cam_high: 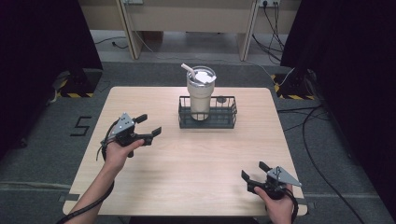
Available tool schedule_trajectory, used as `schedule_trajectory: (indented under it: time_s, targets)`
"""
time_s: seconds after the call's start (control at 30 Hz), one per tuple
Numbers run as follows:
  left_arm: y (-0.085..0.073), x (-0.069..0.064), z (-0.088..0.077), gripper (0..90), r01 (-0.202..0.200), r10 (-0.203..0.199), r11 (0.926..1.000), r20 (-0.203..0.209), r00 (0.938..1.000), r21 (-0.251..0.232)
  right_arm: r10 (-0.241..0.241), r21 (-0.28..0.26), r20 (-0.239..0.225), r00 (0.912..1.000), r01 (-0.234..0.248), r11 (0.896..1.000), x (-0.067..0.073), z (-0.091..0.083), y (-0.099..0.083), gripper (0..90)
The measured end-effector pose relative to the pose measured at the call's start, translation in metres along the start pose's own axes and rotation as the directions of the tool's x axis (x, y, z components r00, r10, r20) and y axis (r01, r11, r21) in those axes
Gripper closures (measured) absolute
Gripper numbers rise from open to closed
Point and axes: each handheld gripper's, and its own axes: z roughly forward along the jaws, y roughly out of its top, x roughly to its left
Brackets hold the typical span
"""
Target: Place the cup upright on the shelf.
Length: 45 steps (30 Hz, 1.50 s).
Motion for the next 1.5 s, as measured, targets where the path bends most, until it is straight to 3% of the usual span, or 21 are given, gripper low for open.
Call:
schedule_trajectory:
  time_s: [1.03, 1.5]
  targets:
    - [-0.026, 0.013, -0.050, 14.3, 0.027, -0.026, 0.9996, -0.078, 0.9966, 0.004, 0.004, 0.002, 0.001, 1.0000, -0.004, 1.000, 0.000, 0.000, 0.000, 15.6]
    - [-0.057, 0.020, -0.079, 14.7, 0.074, -0.070, 0.9968, -0.128, 0.9893, 0.031, 0.004, 0.007, 0.002, 1.0000, -0.004, 1.000, 0.000, 0.000, 0.000, 15.6]
